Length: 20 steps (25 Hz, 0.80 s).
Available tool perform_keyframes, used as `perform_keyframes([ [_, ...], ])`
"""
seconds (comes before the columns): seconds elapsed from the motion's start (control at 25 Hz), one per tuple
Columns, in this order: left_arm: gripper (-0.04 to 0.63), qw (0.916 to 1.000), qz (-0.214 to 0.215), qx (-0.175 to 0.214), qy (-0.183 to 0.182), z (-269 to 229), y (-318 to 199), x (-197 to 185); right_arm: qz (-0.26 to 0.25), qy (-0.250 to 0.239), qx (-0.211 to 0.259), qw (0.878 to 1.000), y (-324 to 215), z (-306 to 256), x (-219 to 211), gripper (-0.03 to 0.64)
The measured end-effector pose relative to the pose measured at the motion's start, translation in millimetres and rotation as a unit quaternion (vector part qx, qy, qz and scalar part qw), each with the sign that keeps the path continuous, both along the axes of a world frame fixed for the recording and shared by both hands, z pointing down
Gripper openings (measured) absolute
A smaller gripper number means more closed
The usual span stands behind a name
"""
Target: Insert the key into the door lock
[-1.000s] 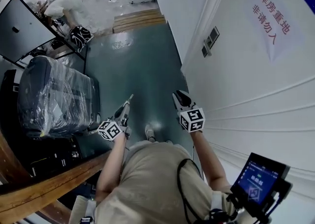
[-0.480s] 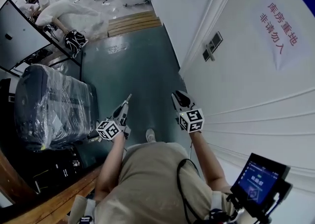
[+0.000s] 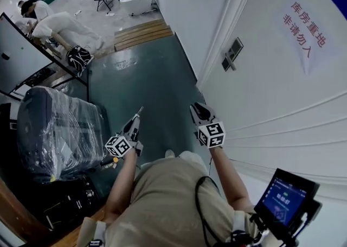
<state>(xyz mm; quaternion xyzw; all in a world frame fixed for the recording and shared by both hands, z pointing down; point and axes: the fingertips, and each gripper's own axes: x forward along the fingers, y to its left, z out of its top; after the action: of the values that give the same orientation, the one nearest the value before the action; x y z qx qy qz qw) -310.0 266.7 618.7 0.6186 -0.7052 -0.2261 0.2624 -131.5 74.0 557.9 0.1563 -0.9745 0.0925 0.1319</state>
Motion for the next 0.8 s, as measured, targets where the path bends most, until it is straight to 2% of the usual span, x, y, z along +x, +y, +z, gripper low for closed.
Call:
perform_keyframes([
  [0.12, 0.034, 1.0, 0.006, -0.004, 0.004, 3, -32, 6, 0.007, 0.001, -0.003, 1.0, -26, 3, 12, 0.078],
  [0.28, 0.034, 0.9997, 0.021, -0.002, 0.015, 9, -38, 6, 0.02, 0.007, 0.002, 1.0, -26, 4, 17, 0.078],
  [0.48, 0.034, 0.9989, 0.042, -0.009, 0.019, 13, -73, 20, 0.039, 0.01, 0.0, 0.999, -59, 6, 36, 0.078],
  [0.8, 0.034, 0.9978, 0.057, 0.002, 0.034, -6, -101, 15, 0.045, 0.035, 0.047, 0.997, -81, -14, 28, 0.078],
])
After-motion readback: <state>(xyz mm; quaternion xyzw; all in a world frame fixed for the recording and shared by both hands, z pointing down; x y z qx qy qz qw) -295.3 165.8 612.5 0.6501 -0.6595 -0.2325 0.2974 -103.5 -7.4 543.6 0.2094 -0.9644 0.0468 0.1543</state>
